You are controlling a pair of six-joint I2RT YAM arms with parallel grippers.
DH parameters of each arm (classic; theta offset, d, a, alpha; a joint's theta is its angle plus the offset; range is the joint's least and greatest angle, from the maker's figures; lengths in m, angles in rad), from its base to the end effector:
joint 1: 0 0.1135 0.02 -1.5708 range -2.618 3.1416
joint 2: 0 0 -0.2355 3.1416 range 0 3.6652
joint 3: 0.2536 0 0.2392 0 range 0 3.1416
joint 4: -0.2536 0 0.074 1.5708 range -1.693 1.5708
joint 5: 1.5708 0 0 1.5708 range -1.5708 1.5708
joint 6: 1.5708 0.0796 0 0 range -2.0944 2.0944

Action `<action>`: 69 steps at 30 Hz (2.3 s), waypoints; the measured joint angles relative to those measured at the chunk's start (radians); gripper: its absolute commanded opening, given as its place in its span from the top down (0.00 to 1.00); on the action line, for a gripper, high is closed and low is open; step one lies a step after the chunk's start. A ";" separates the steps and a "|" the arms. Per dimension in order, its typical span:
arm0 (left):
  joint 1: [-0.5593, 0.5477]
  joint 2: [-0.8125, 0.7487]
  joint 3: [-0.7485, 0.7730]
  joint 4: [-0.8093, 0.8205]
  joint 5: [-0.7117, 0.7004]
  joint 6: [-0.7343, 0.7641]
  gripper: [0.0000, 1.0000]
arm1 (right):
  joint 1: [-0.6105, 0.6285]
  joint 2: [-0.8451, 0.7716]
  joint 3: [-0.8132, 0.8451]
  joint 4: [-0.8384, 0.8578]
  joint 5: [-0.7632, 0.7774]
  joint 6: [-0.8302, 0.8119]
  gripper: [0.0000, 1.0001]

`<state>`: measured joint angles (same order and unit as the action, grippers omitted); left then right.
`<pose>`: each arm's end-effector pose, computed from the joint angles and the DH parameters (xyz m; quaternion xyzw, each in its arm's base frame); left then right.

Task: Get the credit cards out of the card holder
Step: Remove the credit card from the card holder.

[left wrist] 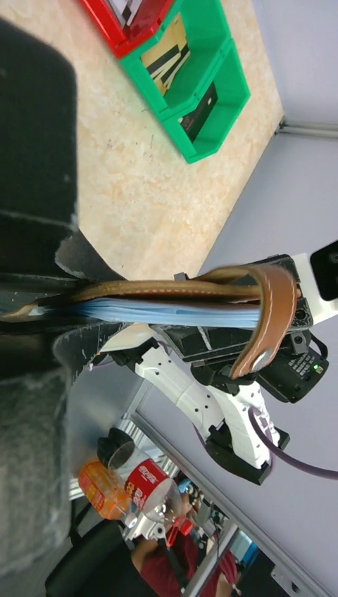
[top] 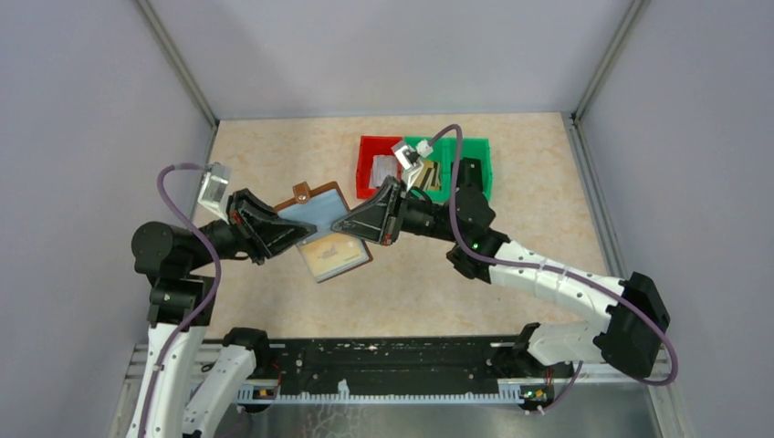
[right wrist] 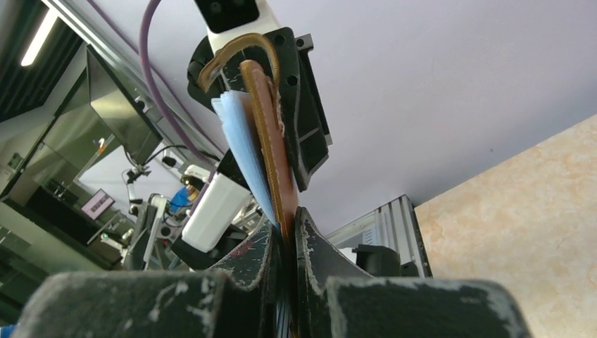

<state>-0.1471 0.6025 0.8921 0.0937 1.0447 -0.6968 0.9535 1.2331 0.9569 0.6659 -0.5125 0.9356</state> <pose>0.1249 -0.0881 0.4132 0.2664 0.5789 -0.5488 0.5410 0.1498 0.2784 0.3848 -0.2153 0.5367 0.7338 0.3566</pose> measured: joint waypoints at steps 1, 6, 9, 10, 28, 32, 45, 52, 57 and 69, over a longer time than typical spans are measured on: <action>0.000 0.003 -0.003 0.005 -0.001 -0.021 0.89 | 0.000 0.000 -0.005 0.005 0.002 0.000 1.00; 0.000 0.020 -0.006 0.016 0.002 -0.106 1.00 | 0.000 -0.003 -0.040 0.052 0.019 -0.001 0.75; -0.001 0.032 -0.006 0.036 0.003 -0.154 1.00 | 0.000 -0.021 -0.070 0.074 0.021 -0.008 0.63; -0.001 0.037 -0.006 0.047 0.003 -0.171 1.00 | 0.000 -0.034 -0.087 0.082 0.021 -0.012 0.62; -0.001 0.076 -0.003 0.177 0.048 -0.354 1.00 | 0.000 -0.228 -0.330 0.177 0.015 -0.047 0.79; -0.001 0.077 -0.003 0.180 0.053 -0.367 1.00 | 0.000 -0.228 -0.330 0.177 0.013 -0.051 0.79; 0.004 0.098 0.009 0.182 0.070 -0.385 1.00 | 0.002 -0.212 -0.302 0.132 0.026 -0.116 0.80; 0.008 0.109 0.009 0.184 0.071 -0.388 1.00 | 0.007 -0.169 -0.261 0.111 0.038 -0.143 0.81; 0.010 0.110 0.009 0.184 0.073 -0.383 0.87 | 0.007 -0.161 -0.254 0.109 0.037 -0.151 1.00; 0.005 0.110 0.031 -0.010 0.127 -0.115 0.20 | 0.013 -0.145 -0.236 0.095 0.092 -0.146 1.00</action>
<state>-0.1417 0.7128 0.9234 0.0837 1.1721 -0.8120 0.9665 1.0878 0.7208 0.7605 -0.4206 0.7891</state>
